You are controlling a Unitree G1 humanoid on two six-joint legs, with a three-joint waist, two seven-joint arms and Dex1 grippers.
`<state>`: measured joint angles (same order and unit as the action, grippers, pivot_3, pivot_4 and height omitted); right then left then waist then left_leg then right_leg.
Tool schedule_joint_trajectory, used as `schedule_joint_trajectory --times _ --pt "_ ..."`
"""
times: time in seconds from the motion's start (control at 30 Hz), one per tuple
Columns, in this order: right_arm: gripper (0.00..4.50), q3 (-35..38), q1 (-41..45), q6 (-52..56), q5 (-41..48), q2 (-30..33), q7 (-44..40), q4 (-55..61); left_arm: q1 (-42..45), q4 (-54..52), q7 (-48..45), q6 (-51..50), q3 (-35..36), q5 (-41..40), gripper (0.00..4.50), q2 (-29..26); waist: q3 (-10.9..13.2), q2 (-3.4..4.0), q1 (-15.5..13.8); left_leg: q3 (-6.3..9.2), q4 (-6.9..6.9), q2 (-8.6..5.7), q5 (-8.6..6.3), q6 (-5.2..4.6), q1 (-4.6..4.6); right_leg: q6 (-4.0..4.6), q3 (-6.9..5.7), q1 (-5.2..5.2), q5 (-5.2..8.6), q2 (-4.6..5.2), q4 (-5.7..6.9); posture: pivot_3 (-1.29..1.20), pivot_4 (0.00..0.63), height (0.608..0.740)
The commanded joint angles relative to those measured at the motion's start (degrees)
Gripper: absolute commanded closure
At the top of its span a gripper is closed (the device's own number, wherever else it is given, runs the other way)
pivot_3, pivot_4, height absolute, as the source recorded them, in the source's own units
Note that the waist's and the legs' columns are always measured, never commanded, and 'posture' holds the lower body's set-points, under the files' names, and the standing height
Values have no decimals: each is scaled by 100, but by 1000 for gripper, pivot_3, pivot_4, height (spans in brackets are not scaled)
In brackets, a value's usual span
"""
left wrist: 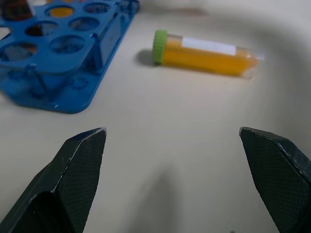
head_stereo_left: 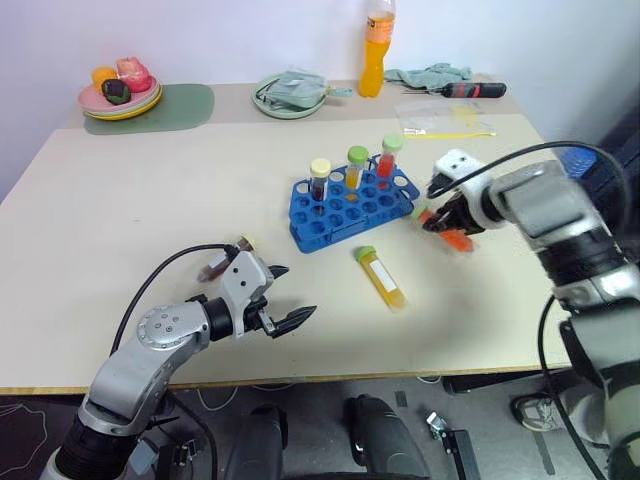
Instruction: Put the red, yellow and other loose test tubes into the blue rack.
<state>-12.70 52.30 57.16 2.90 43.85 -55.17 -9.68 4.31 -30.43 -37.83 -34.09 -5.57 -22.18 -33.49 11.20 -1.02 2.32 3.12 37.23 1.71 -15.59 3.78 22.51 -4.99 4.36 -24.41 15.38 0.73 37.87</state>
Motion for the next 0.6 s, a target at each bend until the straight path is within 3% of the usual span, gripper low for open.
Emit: schedule_joint_trajectory --times 0.03,0.13,0.3,0.47,0.6 --pt "3725 1962 -562 -519 859 -787 866 1432 -105 -108 72 218 226 28 0 13 0 0 30 -2 1 1 0 0 -2 0 2 0 0 -2 4 0 150 740" --pt "3725 3282 -802 -718 1341 -2406 2445 1864 61 104 123 274 293 -13 0 129 -2 2 103 -2 -2 8 0 0 -14 1 8 1 0 -13 21 0 150 740" --pt "3725 3261 -1137 -3074 970 -3751 3771 1172 575 494 54 395 227 25 0 325 -3 2 61 4 7 3 1 2 -11 6 -1 5 -5 -8 24 0 150 740" --pt "3725 3222 -1132 -4674 925 -4138 4283 13 796 632 -44 408 274 18 0 265 -3 3 38 0 -1 3 2 3 -11 7 1 2 -5 -6 19 0 150 740" --pt "3725 3139 -973 -5277 1002 -4138 4370 -673 769 533 -72 375 314 -28 0 212 -3 3 38 0 -2 4 2 3 -11 7 2 2 -5 -6 19 0 150 740"
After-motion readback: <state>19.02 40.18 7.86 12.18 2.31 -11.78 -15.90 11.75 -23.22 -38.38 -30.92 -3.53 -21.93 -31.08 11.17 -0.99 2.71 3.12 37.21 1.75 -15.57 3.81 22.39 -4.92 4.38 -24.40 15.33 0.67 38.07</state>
